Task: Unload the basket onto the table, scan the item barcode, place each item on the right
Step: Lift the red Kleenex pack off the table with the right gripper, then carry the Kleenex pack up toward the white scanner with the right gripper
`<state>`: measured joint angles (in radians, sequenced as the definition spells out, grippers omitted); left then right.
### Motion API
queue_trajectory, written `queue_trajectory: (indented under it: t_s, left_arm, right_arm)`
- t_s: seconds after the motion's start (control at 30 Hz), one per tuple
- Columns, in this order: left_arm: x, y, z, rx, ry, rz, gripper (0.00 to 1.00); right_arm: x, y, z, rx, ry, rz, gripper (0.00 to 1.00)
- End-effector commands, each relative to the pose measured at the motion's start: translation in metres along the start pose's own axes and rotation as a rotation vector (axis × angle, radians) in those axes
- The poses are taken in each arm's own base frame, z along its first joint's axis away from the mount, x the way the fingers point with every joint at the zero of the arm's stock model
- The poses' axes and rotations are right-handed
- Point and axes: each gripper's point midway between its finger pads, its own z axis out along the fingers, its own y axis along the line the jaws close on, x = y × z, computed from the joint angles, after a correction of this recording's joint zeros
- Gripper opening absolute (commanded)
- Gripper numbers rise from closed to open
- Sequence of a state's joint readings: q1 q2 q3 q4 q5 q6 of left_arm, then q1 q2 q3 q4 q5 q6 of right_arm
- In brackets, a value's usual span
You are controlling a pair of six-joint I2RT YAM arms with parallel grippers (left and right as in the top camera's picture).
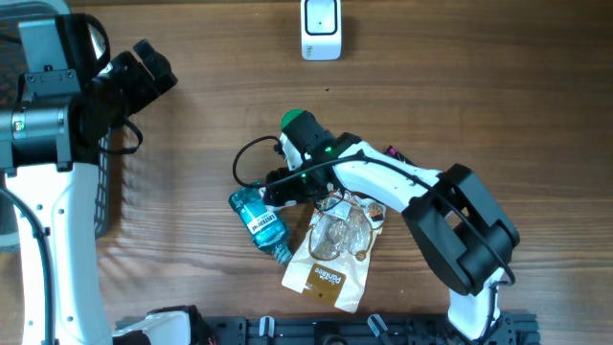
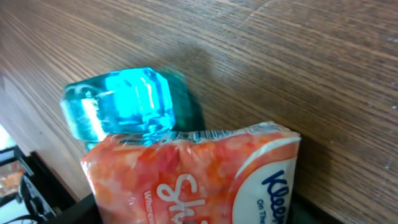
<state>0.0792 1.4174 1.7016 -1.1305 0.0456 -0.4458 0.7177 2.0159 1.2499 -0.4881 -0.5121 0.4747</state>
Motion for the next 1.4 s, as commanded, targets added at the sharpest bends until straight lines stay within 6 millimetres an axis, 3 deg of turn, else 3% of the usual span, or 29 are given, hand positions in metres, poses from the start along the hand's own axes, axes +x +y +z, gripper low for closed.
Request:
queue_trajectory:
  t_s: [0.0,0.27,0.53,0.67,0.9,1.0,1.23,1.37]
  left_arm:
    - [-0.003,0.003,0.001,-0.015,-0.008,0.009,1.00]
    - [-0.003,0.003,0.001,-0.015,-0.008,0.009,1.00]
    - [-0.003,0.003,0.001,-0.015,-0.008,0.009,1.00]
    - [-0.003,0.003,0.001,-0.015,-0.008,0.009,1.00]
    - [-0.003,0.003,0.001,-0.015,-0.008,0.009,1.00]
    - [-0.003,0.003,0.001,-0.015,-0.008,0.009,1.00]
    - [-0.003,0.003,0.001,-0.015,-0.008,0.009,1.00]
    - [-0.003,0.003,0.001,-0.015,-0.008,0.009,1.00]
  right_arm:
    - [0.017,-0.026,0.022,0.070,0.053,0.030,0.68]
    - [0.009,-0.012,0.013,0.026,0.021,-0.082,0.54]
    - [0.010,0.021,-0.045,0.015,-0.050,-0.247,0.54]
    - [0.014,0.044,-0.091,0.006,-0.126,-0.327,0.54]
    - [0.040,0.104,-0.194,-0.097,-0.341,-0.555,0.54]
    - [0.062,0.139,-0.247,-0.196,-0.479,-0.724,0.54]
    - [0.114,0.179,-0.349,-0.269,-0.814,-0.977,0.55]
    - [0.157,0.194,-0.380,-0.335,-0.902,-1.169,0.56]
